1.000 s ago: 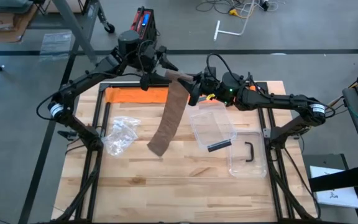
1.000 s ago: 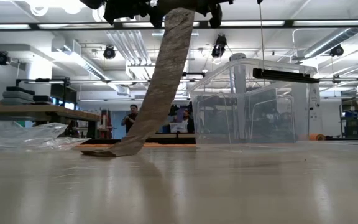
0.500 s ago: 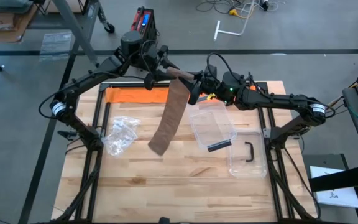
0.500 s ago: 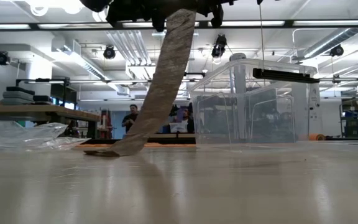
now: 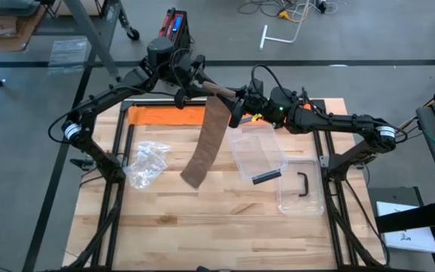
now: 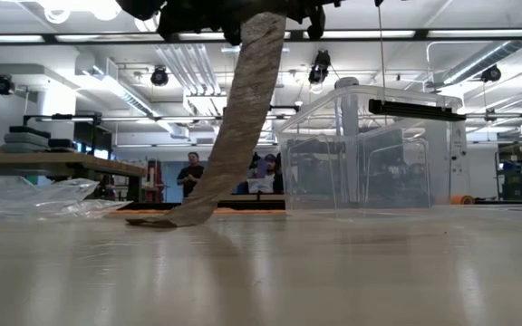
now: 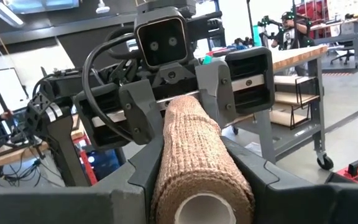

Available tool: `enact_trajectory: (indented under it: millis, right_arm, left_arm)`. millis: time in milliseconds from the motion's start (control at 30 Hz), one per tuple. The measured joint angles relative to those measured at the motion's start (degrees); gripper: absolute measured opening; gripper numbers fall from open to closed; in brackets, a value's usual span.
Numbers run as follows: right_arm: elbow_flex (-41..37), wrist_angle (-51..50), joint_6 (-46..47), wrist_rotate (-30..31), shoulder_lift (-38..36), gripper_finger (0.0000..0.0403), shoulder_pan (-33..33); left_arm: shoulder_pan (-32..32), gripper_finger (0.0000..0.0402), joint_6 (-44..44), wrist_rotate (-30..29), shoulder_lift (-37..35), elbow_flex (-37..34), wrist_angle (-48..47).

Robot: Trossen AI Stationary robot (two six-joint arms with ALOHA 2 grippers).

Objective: Roll bandage
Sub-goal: Roll the brown bandage

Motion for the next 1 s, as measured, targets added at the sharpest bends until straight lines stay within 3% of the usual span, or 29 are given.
enact_trajectory:
  millis: [333, 467, 600, 900, 1000]
  right_arm:
    - [0.00, -0.28, 0.02, -0.81, 0.04, 0.0124, 0.07]
    - [0.00, -0.06, 0.00, -0.65, 0.04, 0.0121, 0.04]
    - [0.00, 0.36, -0.02, -0.57, 0.04, 0.0121, 0.04]
    - [0.00, 0.28, -0.10, -0.30, 0.04, 0.0123, 0.02]
    - [0.00, 0.27, 0.16, -0.28, 0.04, 0.0123, 0.02]
  left_arm:
    - [-0.53, 0.0231, -2.01, 0.31, 0.00, 0.00, 0.51]
    - [-0.62, 0.0244, -2.92, 0.33, 0.00, 0.00, 0.41]
    - [-0.62, 0.0216, -2.89, 0.30, 0.00, 0.00, 0.28]
    - [-0.59, 0.0098, -2.70, -0.28, 0.00, 0.00, 0.25]
    - [-0.59, 0.0075, -1.34, -0.28, 0.00, 0.00, 0.39]
